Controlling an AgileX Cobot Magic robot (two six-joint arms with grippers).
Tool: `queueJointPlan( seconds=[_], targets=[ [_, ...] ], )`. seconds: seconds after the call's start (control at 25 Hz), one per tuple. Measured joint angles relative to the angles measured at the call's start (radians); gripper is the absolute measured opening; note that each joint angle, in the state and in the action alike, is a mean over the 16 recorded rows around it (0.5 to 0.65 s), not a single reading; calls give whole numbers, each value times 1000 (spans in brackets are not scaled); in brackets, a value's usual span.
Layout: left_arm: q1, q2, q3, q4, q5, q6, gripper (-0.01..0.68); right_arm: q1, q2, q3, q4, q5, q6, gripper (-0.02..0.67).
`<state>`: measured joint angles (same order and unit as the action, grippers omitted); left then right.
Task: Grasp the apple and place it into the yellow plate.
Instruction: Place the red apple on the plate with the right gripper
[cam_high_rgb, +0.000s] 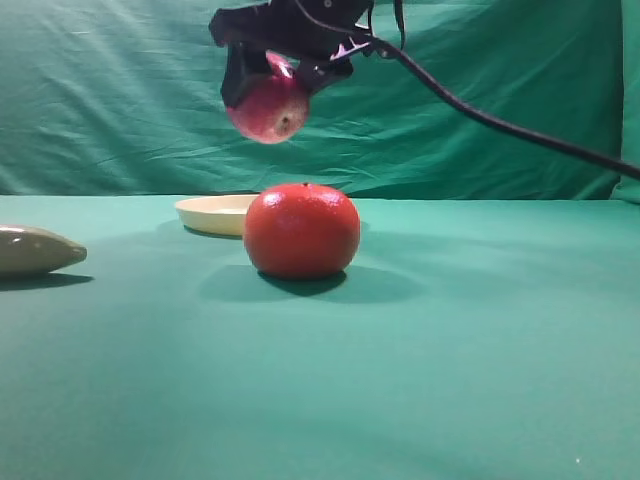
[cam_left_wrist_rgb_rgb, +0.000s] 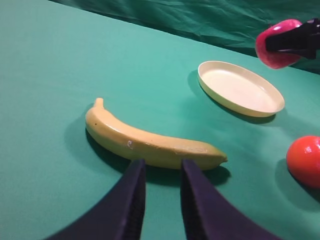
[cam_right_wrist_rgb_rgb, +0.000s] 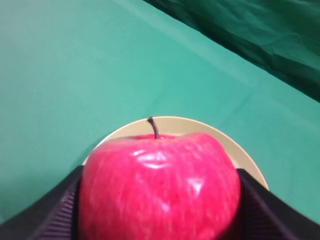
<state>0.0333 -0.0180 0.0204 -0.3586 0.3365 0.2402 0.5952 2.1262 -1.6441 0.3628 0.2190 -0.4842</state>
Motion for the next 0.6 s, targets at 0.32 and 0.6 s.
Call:
queueJointPlan(
  seconds=[0.32,0.6],
  targets=[
    [0,0,0,0,0,0,157,-18,-46,0,-1,67,-4,599],
    [0,0,0,0,0,0,157,-78,-175,0,-5,263,-1,382]
  ],
)
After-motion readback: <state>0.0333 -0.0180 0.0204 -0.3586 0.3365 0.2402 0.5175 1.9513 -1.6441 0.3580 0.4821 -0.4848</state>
